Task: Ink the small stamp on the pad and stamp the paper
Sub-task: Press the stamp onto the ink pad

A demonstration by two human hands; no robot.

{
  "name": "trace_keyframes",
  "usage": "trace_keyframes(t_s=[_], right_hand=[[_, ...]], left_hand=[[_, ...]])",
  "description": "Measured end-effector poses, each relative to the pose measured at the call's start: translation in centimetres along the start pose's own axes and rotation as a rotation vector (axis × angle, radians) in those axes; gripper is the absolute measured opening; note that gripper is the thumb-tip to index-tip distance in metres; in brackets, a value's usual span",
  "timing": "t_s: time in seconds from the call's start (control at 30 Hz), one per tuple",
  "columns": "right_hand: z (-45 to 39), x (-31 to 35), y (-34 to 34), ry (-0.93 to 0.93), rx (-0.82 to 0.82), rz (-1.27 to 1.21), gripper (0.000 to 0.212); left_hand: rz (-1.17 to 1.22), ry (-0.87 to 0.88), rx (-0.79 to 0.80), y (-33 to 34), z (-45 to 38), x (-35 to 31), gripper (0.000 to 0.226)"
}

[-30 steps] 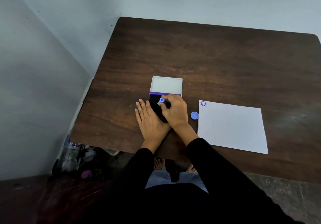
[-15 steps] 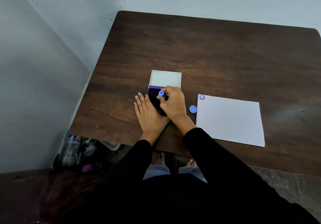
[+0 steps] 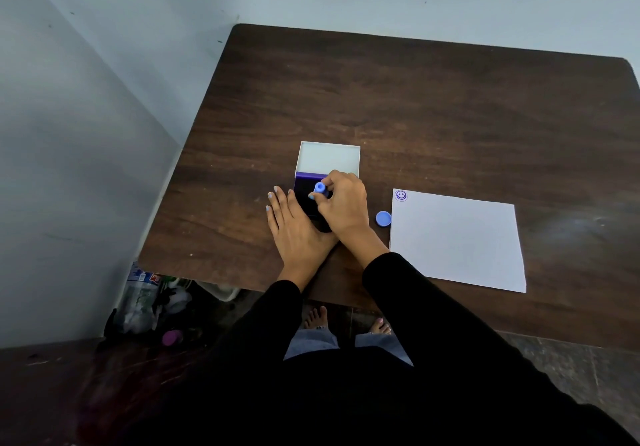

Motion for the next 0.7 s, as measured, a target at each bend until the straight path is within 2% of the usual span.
trace_keyframes(t_s=[0.3,0.43,0.5,0.53,0.6,0.7], right_hand=[[0.1,-0.3,0.2,0.019,0.0,0.006,0.019],[-0.2,0.1,-0.3,0.058,0.008,-0.011,0.019],[-0.5,-0.1,-2.4,0.132,-0.105,-0.185,0.022],[-0.5,-0.5,-4.0,0.178,-0.194,-0.302,0.026],[-0.5,-1.7,-7.3,0.265,-0.365,-0.524,0.031],[-0.3,-3.7,-10.8,0.367,-0.55,-0.781,0.025]], left_hand=[[0.007,-0.001,0.026,0.2,-0.1,0.0,0.111],[-0.029,0.021,0.002,-0.3,0.1,-0.3,0.128],[-0.028,0.079,-0.067,-1.2,0.6,-1.3,0.134],[-0.024,0.135,-0.101,-1.6,1.0,-2.1,0.132],[-0.021,0.292,-0.13,-1.8,1.8,-4.8,0.11],[-0.083,0.499,-0.052,-0.5,2.6,-9.1,0.072]])
Point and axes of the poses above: each hand's wrist, its own z-axis away from the middle knuckle, its own y-axis out of the palm, x = y × z, the point moved 9 cm from there along -z, towards the middle knuckle, and after that the axes turned 12 degrees about -z, right-handed, at the moved point
